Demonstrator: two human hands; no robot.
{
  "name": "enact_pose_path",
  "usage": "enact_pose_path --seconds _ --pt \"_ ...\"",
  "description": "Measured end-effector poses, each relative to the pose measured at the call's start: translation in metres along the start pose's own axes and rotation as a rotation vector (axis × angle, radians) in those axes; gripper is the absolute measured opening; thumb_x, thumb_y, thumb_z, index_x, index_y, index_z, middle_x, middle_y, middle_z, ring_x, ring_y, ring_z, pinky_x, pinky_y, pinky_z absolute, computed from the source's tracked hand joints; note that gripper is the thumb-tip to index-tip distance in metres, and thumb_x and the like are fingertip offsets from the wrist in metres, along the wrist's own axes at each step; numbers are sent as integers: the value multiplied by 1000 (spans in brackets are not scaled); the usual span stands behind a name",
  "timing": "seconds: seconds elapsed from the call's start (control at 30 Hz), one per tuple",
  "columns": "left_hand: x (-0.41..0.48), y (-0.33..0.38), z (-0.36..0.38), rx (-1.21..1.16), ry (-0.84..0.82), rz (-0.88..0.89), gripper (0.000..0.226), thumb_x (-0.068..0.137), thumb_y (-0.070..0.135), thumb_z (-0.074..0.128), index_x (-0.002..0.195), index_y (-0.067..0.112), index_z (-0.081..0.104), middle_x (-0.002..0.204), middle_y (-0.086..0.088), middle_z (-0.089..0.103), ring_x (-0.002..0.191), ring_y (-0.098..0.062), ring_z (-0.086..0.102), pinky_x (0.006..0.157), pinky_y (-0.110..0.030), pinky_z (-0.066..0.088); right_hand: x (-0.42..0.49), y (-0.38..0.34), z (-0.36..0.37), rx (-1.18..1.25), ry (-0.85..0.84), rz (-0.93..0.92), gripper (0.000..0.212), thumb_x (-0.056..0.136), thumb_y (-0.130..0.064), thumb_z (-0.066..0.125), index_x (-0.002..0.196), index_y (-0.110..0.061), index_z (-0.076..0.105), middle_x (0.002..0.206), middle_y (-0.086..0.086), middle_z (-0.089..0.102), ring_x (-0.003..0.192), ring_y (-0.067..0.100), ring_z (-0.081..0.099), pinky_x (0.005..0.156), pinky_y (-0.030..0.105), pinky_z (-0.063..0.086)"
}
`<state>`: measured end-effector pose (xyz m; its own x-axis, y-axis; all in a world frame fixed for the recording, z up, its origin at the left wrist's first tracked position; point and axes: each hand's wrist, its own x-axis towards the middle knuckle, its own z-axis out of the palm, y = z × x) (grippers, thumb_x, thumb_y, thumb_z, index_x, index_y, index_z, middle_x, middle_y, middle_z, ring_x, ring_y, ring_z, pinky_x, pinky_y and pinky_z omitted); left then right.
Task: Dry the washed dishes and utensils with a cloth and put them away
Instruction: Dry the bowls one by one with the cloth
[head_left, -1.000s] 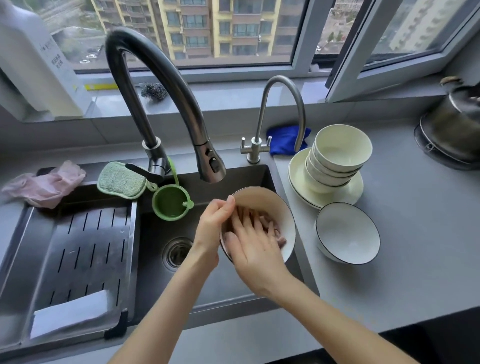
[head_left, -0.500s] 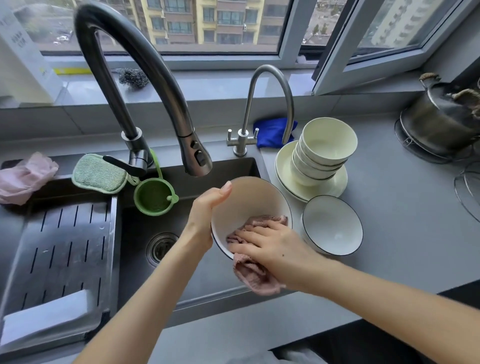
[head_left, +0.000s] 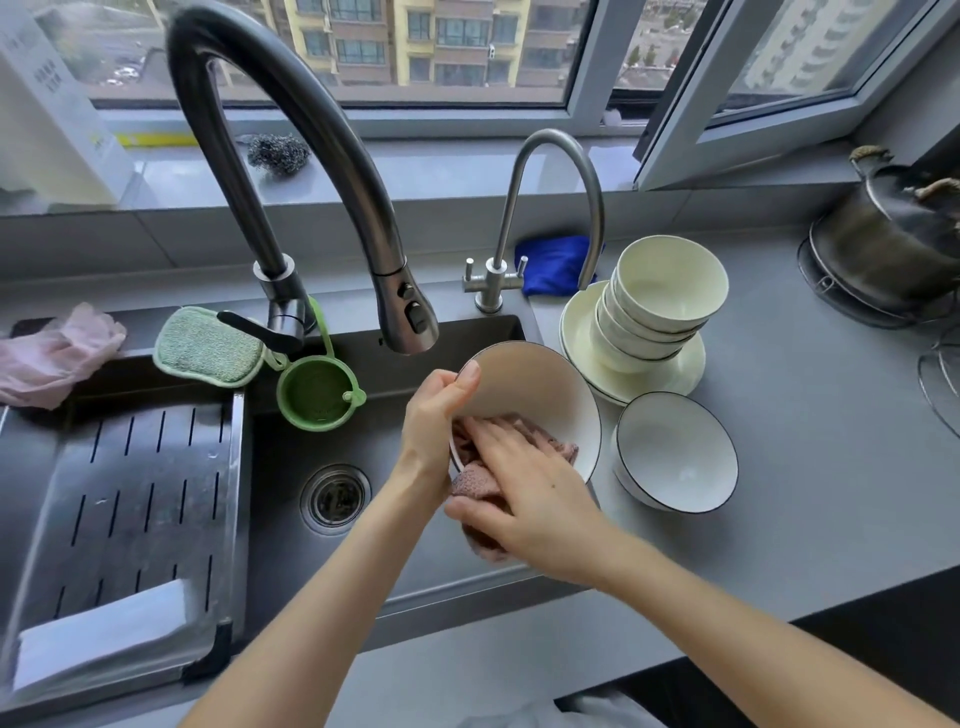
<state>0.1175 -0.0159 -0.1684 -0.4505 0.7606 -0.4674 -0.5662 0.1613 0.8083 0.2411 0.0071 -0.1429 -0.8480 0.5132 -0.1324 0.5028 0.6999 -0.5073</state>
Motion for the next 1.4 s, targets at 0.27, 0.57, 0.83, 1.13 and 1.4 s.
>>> enact_pose_path --seconds 0.27,0.57,0.83,1.13,1.4 --pt "-3 15 -14 170 -166 -184 76 61 52 69 114 -1 59 103 -23 62 92 -33 60 96 -52 43 -21 16 8 -327 191 -394 32 89 -18 44 111 -9 64 94 2 67 85 21 63 78 27 49" --pt "0 39 -3 193 -466 -138 49 74 30 60 121 14 61 114 -14 66 100 -26 62 90 -44 47 -21 44 -10 -624 240 -579 37 99 -17 33 102 -5 68 84 9 68 68 27 63 64 37 52" --pt "-26 0 16 -15 -94 32 28 52 9 45 64 20 69 68 -4 63 70 -23 55 67 -33 43 -15 21 18 -196 328 -303 42 78 -5 40 113 2 62 98 13 70 85 31 67 78 38 55" --pt "-5 35 4 230 -410 -123 50 55 11 52 103 13 65 85 -7 70 77 -22 64 67 -32 48 -16 60 -20 -531 154 -636 40 98 -14 30 107 -6 68 97 8 71 83 26 68 76 36 55" --pt "-17 8 8 87 -208 -14 37 47 10 46 74 15 70 71 -7 66 80 -32 52 69 -36 42 -22 43 15 -221 232 -486 33 86 -7 49 116 -1 63 105 10 69 95 27 66 88 38 51"
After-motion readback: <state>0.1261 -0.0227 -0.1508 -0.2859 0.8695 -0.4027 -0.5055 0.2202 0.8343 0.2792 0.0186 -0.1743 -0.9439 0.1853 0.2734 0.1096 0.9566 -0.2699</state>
